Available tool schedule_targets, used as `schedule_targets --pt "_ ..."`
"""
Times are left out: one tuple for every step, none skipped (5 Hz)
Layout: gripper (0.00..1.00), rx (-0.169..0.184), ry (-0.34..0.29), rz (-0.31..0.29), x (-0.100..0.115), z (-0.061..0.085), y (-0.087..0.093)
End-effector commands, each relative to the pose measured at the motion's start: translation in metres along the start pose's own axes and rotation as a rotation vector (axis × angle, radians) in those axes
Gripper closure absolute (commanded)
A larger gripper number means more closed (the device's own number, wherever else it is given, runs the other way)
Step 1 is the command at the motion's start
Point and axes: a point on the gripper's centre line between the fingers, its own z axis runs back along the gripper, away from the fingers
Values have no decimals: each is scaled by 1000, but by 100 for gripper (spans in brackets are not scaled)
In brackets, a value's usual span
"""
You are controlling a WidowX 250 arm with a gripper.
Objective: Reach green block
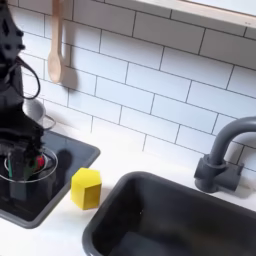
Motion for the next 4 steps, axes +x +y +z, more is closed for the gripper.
schedule_targets --pt "0 6 -8 29 23 -7 10" --pt "0 6 -16 44 35 -11 14" --pt "0 13 -20 53 45 -16 19" --pt "0 17 -28 63 55 -21 24"
